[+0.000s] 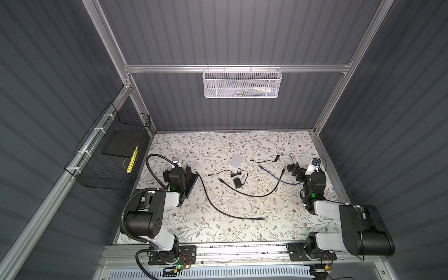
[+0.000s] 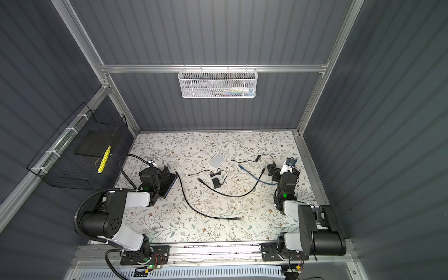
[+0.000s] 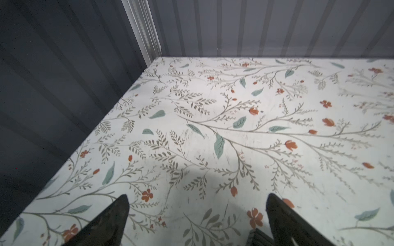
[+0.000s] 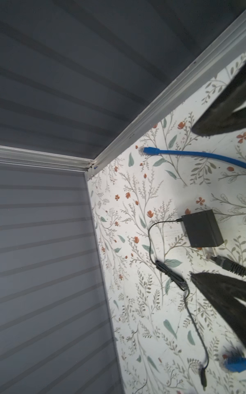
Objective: Insert the plug into the switch port
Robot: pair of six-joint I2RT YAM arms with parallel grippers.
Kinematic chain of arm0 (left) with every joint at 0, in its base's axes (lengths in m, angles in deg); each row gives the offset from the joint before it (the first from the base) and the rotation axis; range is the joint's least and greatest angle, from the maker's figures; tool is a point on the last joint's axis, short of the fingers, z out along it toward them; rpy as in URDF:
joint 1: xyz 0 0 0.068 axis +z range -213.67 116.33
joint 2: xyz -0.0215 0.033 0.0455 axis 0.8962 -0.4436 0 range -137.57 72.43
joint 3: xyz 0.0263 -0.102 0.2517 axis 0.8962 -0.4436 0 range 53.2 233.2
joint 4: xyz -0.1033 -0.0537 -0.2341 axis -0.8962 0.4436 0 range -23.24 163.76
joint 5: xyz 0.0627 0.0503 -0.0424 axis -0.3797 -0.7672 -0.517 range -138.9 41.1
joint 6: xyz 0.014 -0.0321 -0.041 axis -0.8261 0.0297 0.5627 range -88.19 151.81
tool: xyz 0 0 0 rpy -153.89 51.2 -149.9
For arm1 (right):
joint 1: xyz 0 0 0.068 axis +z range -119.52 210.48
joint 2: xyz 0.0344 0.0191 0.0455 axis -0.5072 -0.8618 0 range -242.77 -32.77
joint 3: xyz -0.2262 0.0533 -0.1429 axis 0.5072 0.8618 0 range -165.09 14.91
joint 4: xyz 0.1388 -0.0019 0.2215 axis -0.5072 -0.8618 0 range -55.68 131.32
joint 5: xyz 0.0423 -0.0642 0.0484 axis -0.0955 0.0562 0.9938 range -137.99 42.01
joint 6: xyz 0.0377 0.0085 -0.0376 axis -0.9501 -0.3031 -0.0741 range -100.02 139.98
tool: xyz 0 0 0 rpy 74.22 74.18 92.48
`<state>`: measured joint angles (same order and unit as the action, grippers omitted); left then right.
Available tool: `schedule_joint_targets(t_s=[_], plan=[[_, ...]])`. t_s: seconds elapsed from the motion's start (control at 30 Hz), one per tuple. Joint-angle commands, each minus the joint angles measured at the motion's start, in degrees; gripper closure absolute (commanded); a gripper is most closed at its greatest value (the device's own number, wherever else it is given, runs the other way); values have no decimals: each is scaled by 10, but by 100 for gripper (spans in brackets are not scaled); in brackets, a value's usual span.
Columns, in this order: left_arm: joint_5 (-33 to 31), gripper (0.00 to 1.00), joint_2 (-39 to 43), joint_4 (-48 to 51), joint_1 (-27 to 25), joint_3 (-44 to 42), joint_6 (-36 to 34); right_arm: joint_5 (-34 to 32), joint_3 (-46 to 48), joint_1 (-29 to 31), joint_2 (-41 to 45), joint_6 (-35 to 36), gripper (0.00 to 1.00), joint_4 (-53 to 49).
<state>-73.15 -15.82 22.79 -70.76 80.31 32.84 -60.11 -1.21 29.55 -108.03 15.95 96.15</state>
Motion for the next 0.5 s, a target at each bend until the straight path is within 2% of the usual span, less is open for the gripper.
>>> schedule_joint_targets(t_s=[0.0, 0.23, 0.33, 0.47], plan=[[-26, 0, 48, 114, -3, 31, -2, 0, -10, 1, 54, -4, 1, -79], [-34, 0, 130, 347, -4, 107, 56, 46, -78, 1, 146, -33, 1, -310], [-17, 0, 147, 438, -4, 132, 97, 53, -102, 4, 166, -51, 1, -383], [23, 0, 149, 553, -4, 170, 156, 98, -143, 14, 187, -73, 1, -484]])
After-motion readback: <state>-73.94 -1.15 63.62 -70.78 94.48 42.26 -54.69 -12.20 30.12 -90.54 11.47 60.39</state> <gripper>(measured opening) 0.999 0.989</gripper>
